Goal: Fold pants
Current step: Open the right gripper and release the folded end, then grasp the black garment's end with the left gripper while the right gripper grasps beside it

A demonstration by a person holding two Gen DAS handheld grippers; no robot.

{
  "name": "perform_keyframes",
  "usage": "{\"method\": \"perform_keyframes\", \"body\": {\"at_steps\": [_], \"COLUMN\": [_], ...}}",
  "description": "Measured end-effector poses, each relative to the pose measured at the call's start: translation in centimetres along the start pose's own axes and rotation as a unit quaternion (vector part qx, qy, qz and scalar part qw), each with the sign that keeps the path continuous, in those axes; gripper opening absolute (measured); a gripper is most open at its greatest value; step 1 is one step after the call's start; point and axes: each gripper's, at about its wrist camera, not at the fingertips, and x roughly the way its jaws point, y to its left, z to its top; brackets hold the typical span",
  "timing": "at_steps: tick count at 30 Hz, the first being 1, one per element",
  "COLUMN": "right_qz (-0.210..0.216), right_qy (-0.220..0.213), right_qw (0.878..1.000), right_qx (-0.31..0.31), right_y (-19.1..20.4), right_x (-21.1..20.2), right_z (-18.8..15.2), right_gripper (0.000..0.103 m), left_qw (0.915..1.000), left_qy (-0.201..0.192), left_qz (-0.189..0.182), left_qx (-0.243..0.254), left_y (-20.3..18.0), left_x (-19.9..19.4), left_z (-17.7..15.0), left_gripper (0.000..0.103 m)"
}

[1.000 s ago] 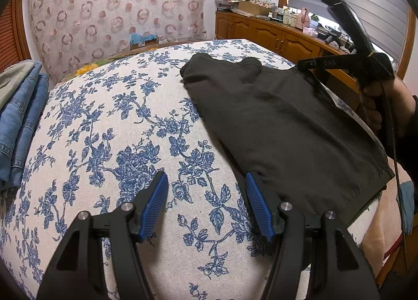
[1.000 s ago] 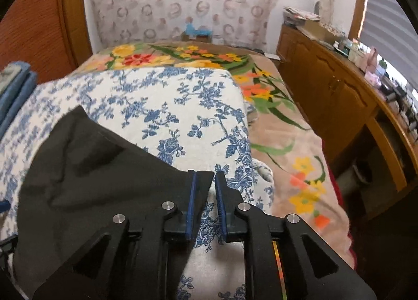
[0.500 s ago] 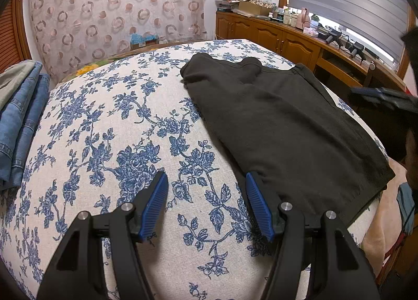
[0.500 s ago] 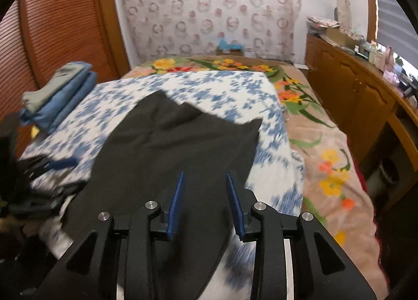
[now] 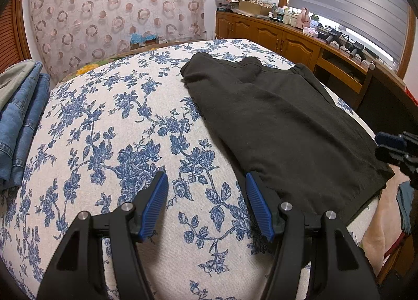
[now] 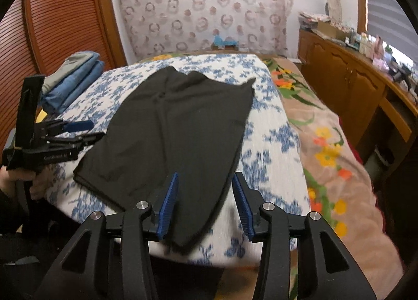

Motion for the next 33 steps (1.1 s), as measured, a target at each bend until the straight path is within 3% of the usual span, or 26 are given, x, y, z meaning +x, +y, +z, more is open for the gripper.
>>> {"method": "perform_keyframes", "body": {"at_steps": [6,12,26,31,32,33], "right_qz": [0.000,0.006,0.015,0.025,0.027,0.029], "right_qy": [0.007,0.002,0.007,0.010,0.010,0.011], "right_qw": [1.000,1.000,0.999,0.999,0.999,0.999], "right_qx": [0.014,0.021,0.029,0.030,0.030,0.030], "right_y": [-0.6,-0.7,-0.1,0.3,0.4,0.4], "right_x": [0.0,-0.5,-0.9,-0.8,-0.8,-0.8], "right_z": [-1.1,-1.5,-2.2,-2.4,-2.4,-2.4], "right_gripper": [0.043,0.043,0.043,0.043,0.043,0.043], "left_qw": [0.9998,0.9991,0.9947,0.9942,0.9937,0.9937], "left_qy": [-0.015,-0.023,-0.005,-0.001,-0.001,-0.002], "left_qz": [-0.004,-0.033,-0.089,-0.095,-0.099,-0.098], "left_qx": [0.009,0.010,0.051,0.052,0.052,0.054], "left_y": [0.0,-0.5,-4.5,-4.5,-4.5,-4.6], "left_x": [-2.3,-4.9,-4.5,-4.1,-4.1,-4.2], "left_z": [-0.7,-2.2,-4.5,-4.5,-4.5,-4.6], "left_gripper": [0.061,0.061,0.051,0.037,0.027,0.025]}}
